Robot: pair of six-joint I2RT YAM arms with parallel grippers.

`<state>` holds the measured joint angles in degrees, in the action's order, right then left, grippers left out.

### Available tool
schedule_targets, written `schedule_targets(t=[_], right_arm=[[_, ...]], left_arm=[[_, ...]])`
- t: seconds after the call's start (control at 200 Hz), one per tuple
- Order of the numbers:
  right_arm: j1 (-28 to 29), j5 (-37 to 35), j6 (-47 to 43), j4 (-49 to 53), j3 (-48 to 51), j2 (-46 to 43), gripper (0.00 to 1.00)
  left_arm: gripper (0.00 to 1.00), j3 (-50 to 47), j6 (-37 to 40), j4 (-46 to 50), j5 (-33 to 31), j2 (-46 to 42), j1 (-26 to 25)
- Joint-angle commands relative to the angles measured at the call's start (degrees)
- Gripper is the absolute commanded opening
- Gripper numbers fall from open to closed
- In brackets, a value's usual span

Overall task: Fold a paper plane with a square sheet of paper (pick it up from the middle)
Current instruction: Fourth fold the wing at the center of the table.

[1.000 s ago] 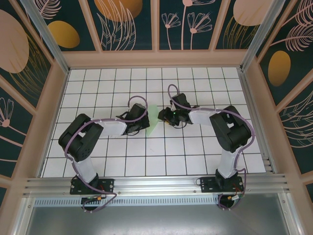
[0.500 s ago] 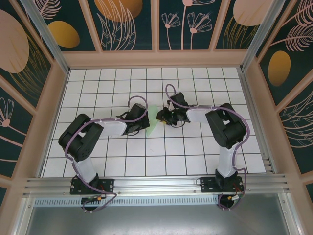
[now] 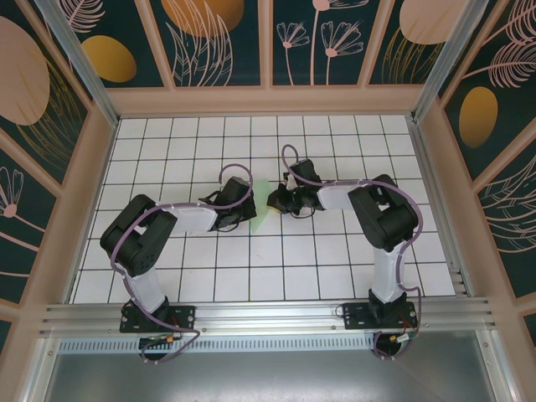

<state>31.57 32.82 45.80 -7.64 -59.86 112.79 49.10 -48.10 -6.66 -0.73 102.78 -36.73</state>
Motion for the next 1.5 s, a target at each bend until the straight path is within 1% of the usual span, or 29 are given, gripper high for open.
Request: schedule_targets(t=[0.0,0.075,0.12,0.14,0.265,0.395,0.44,0.485,0.54,0.615,0.726,0.791,0.881,0.966,1.021,1.066,1.166,1.316,1.406,1.496], right_arm=[[-1.8,-0.7,2.8,-4.9,1.4,-1.4,0.03],[-1.9,-4.2,3.4,-5.4,3.2,-4.5,0.00],[-1.8,-6.3,3.3,-4.9,4.1,-6.5,0.00],[-1.8,-7.2,3.3,-4.6,4.5,-7.5,0.00],[-1.6,-12.2,4.1,-2.2,6.0,-11.8,0.00],[-0.5,-17.3,7.8,-0.8,7.8,-15.6,0.00],[1.1,-19.6,10.1,-0.3,8.1,-16.6,0.00],[2.4,-22.3,12.9,0.8,8.1,-17.2,0.00],[4.0,-25.0,16.7,2.1,7.7,-17.3,0.00],[5.3,-28.3,22.3,5.4,6.6,-16.3,0.00],[5.9,-30.8,30.4,7.0,6.6,-15.1,0.00],[6.0,-32.0,34.2,6.3,7.8,-15.5,0.00],[6.2,-33.4,37.1,8.2,7.1,-16.0,0.00],[6.2,-34.4,38.9,10.5,5.9,-15.8,0.00],[6.1,-34.0,39.8,11.0,5.3,-15.1,0.00],[6.1,-34.0,40.5,11.7,4.7,-14.5,0.00],[5.8,-30.6,41.1,12.5,3.5,-13.3,0.00],[5.8,-29.7,41.0,14.4,1.1,-12.7,0.00],[5.6,-28.9,40.9,15.3,0.1,-12.4,0.00],[5.3,-27.8,40.7,15.3,-0.2,-12.1,0.00]], left_arm=[[0.00,0.3,1.6,2.4,-0.7,-1.3,-0.2],[0.06,0.9,2.1,2.8,-0.9,-3.5,-0.2],[0.10,1.3,2.5,2.8,-1.2,-4.2,-0.2],[0.12,1.4,2.7,2.8,-1.4,-6.2,-0.1],[0.22,1.9,4.1,2.8,-2.9,-10.7,-0.1],[0.28,0.0,7.2,-1.3,-1.4,-14.5,-0.2],[0.30,-1.4,8.7,-3.9,-0.1,-15.7,-0.2],[0.35,-3.0,10.7,-6.8,1.3,-16.7,-0.1],[0.46,-5.0,14.0,-10.0,3.6,-17.5,-0.2],[0.55,-8.1,18.6,-14.4,5.0,-17.8,-0.2],[0.63,-13.2,24.1,-22.8,6.8,-18.0,-0.1],[0.67,-15.1,26.6,-26.1,7.5,-17.6,-0.1],[0.69,-16.5,30.6,-28.8,8.7,-16.2,-0.2],[0.64,-17.1,34.8,-31.1,10.2,-14.6,-0.2],[0.65,-18.2,38.0,-34.3,12.0,-13.9,-0.2],[0.66,-18.4,39.7,-35.8,11.9,-13.3,-0.2],[0.68,-17.3,45.0,-36.2,11.5,-11.3,-0.2],[0.73,-14.8,52.4,-35.8,13.3,-7.4,-0.2],[0.74,-13.9,56.1,-36.2,14.8,-5.5,-0.3],[0.72,-13.2,58.9,-36.6,14.8,-4.5,-0.5]])
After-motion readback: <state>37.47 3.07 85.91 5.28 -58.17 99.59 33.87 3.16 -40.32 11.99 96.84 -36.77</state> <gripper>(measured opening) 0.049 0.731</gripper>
